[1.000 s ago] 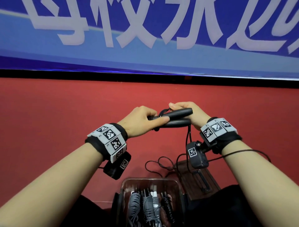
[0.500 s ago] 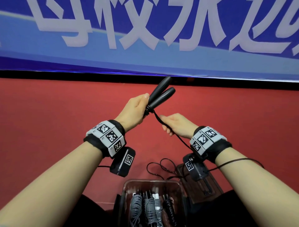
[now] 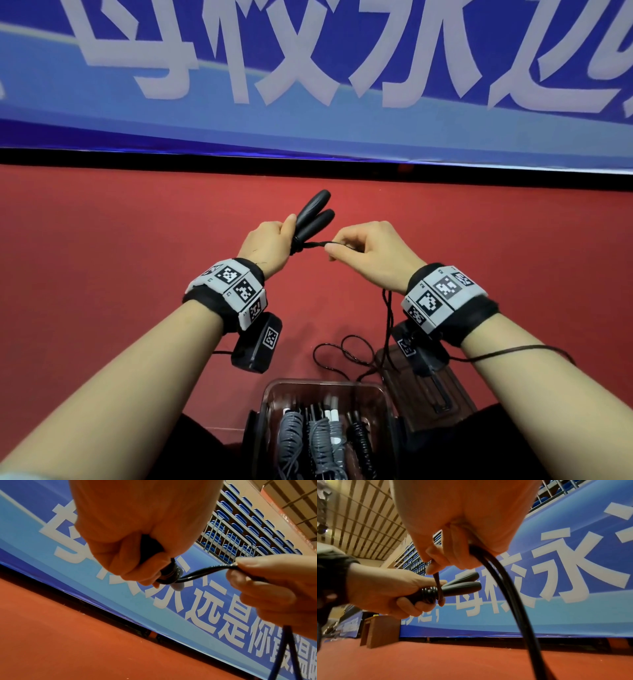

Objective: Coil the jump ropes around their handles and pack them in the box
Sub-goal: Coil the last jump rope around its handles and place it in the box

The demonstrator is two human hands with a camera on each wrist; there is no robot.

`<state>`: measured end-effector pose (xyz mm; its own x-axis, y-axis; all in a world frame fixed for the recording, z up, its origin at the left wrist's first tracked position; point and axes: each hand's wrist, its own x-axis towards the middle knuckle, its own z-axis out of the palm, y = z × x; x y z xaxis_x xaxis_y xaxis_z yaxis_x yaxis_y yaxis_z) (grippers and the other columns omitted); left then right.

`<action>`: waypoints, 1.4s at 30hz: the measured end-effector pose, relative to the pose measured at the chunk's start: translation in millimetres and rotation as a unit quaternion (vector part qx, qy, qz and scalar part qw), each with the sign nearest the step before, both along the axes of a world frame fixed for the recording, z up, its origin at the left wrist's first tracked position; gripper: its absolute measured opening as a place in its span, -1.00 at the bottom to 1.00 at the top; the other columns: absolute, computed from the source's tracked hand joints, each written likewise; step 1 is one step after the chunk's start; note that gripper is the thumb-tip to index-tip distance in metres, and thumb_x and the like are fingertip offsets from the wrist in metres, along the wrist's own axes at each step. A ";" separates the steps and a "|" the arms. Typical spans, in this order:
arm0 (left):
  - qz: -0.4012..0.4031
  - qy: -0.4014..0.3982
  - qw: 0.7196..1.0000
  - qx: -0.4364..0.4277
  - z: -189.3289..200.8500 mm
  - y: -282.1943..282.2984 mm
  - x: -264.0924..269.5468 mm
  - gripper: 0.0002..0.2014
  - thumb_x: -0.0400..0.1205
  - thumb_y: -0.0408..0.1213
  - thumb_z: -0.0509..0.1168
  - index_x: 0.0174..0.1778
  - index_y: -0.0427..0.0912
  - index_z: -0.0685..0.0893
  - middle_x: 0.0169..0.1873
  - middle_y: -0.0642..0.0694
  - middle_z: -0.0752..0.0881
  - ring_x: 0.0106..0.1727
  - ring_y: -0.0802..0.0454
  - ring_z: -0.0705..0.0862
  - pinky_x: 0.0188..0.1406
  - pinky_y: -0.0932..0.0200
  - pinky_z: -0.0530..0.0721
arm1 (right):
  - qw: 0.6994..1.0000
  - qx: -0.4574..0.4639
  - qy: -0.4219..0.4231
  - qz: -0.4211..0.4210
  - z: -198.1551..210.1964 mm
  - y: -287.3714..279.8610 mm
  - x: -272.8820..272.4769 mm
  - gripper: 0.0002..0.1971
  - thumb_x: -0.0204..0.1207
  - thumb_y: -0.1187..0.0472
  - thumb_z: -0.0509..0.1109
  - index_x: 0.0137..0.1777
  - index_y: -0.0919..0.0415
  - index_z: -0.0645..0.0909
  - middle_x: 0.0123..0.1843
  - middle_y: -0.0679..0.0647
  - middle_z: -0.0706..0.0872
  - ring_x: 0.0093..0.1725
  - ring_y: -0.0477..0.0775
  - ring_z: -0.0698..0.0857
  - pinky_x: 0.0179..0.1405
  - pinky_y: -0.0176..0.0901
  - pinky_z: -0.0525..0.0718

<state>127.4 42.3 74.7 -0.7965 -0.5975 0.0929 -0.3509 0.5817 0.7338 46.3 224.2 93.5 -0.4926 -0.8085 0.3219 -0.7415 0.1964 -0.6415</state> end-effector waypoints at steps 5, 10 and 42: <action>0.049 -0.009 0.997 -0.057 0.9 -7.7 -1.2 -0.46 0.79 0.08 -0.09 -0.19 -0.20 0.65 -0.26 -0.21 0.68 -0.08 -0.30 0.67 -0.04 -0.02 0.55 | 0.997 0.048 -0.049 -0.022 5.8 1.9 -2.2 -0.55 0.61 -0.07 0.37 -0.38 0.27 0.62 -0.64 -0.10 0.38 -0.64 -0.14 0.34 -0.56 -0.42 0.32; 0.109 -0.050 0.980 -0.157 -5.0 -18.9 5.0 -0.45 0.78 0.09 -0.08 0.03 -0.28 0.66 -0.06 -0.36 0.71 0.06 -0.39 0.64 -0.07 -0.03 0.43 | 0.992 0.112 0.005 -0.061 10.7 2.4 -11.0 -0.61 0.59 -0.15 0.34 -0.38 0.05 0.68 -0.65 -0.12 0.43 -0.59 -0.16 0.40 -0.40 -0.20 0.41; -0.143 0.103 0.981 0.086 12.4 33.8 9.7 -0.71 0.71 0.05 0.19 -0.05 -0.13 0.56 -0.38 0.05 0.75 -0.44 0.18 0.57 -0.40 0.20 0.45 | 0.959 0.102 -0.245 -0.105 -23.5 -8.6 -22.9 -0.49 0.60 -0.26 0.22 -0.30 0.14 0.69 -0.47 -0.01 0.38 -0.51 -0.03 0.25 -0.59 -0.24 0.20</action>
<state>137.0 76.1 87.0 -0.9086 -0.3731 0.1879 -0.0244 0.4965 0.8677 23.4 215.6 70.0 -0.7031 -0.6966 -0.1431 -0.2921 0.4664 -0.8350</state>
